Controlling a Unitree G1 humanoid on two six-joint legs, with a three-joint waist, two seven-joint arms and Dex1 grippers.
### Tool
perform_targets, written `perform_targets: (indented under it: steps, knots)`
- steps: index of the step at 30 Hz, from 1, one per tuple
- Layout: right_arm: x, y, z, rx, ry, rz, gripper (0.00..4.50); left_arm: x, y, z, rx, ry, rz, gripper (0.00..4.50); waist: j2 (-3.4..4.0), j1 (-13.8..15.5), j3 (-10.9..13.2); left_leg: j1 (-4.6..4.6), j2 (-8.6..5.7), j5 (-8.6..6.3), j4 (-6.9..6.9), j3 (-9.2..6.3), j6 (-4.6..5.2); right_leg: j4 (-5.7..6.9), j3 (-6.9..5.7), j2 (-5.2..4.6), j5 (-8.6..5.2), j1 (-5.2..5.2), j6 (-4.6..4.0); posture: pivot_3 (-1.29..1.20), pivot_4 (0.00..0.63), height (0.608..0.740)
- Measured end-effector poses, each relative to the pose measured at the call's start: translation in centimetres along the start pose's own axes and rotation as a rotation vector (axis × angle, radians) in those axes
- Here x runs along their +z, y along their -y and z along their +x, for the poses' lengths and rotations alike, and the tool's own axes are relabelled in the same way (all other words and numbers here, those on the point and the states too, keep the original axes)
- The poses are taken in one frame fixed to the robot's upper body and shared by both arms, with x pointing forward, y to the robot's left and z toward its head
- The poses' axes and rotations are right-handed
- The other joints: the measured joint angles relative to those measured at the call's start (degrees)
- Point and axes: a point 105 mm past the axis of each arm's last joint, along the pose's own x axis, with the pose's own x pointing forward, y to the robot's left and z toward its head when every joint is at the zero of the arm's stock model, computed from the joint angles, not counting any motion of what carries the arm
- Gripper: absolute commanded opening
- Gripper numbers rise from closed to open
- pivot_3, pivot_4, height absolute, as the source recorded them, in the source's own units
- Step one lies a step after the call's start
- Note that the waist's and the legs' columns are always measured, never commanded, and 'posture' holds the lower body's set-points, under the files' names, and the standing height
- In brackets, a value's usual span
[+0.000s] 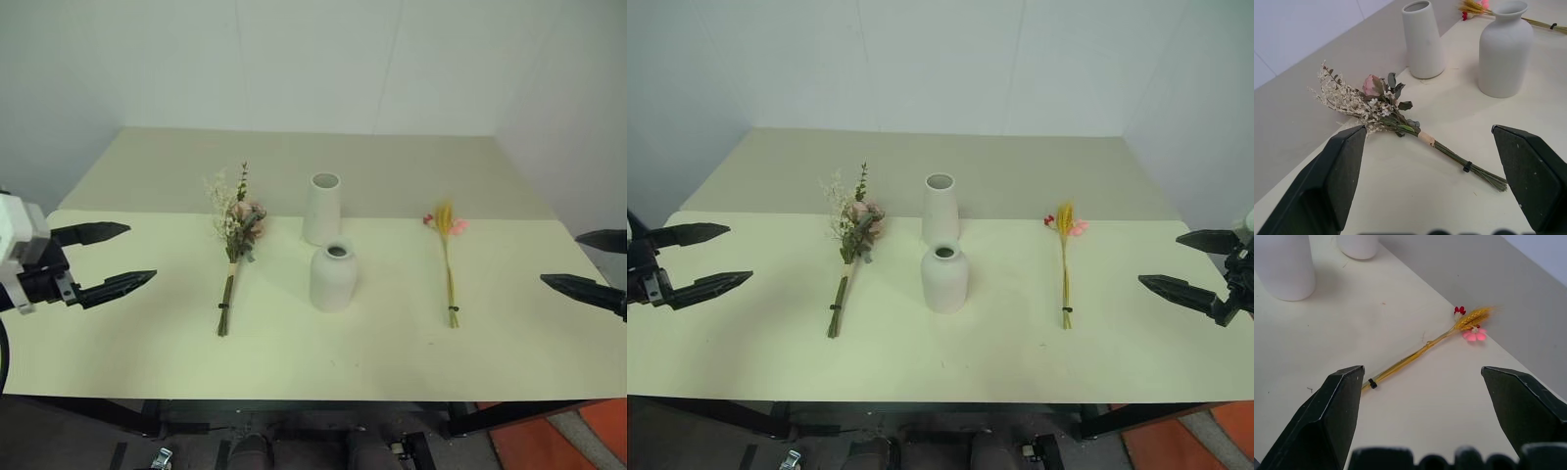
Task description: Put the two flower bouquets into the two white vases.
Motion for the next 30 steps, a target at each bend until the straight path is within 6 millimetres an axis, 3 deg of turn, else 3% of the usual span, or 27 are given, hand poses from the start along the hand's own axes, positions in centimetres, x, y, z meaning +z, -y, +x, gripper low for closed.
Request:
perform_targets:
  steps: [12, 14, 19, 22, 26, 30]
  knots:
    - [0.3, 0.3, 0.0, -0.023, 0.01, -0.001, 4.5, 0.0, 0.0, 0.0, -0.001, 0.0, 0.0, 4.46, 0.0, 0.0, 0.0, 0.0, 0.0, 0.0, 0.0, 0.0, 0.0, 0.0, 0.0, 0.0, 0.0, 0.0, 0.0, 0.0, 0.15, 0.74]
    - [0.7, 1.0, 0.8, -0.047, 0.005, 0.015, 4.5, 0.1, 0.1, 0.5, -0.017, 0.007, 0.002, 4.46, 0.0, -0.1, 0.0, 0.04, 0.0, -0.02, 0.0, 0.01, -0.03, 0.0, 0.01, -0.01, 0.0, 0.0, 0.0, 0.0, 0.15, 0.74]
    - [0.3, 1.9, 4.6, -0.058, -0.075, 0.112, 4.5, 0.8, 0.8, 2.8, -0.106, 0.054, 0.033, 4.46, 0.01, -0.2, 0.0, -0.01, -0.01, -0.23, 0.0, 0.02, -0.38, -0.01, 0.02, 0.0, 0.04, -0.06, -0.07, 0.0, 0.15, 0.74]
    - [0.2, 3.5, 8.4, -0.111, -0.111, 0.231, 4.5, 1.4, 1.3, 4.7, -0.166, 0.091, 0.047, 4.46, 0.0, -0.6, 0.0, -0.08, -0.03, 0.0, -0.01, 0.07, 0.0, -0.02, 0.07, 0.02, 0.1, -0.13, -0.05, 0.0, 0.15, 0.74]
    - [-1.3, 2.8, 13.3, -0.084, -0.221, 0.347, 4.5, 1.7, 2.4, 6.6, -0.243, 0.11, 0.056, 4.46, 0.0, -0.9, 0.0, -0.6, -0.05, 0.02, -0.01, 0.03, 0.03, 0.15, 0.07, 0.09, 0.42, -0.61, 0.06, 0.0, 0.15, 0.74]
    - [-2.7, 2.9, 15.6, -0.1, -0.301, 0.408, 4.5, 1.7, 2.7, 7.3, -0.267, 0.105, 0.057, 4.46, 0.02, -0.9, 0.0, -0.92, -0.08, -0.03, -0.02, -0.01, 0.1, 0.15, 0.06, 0.1, 0.47, -0.86, 0.05, 0.0, 0.15, 0.74]
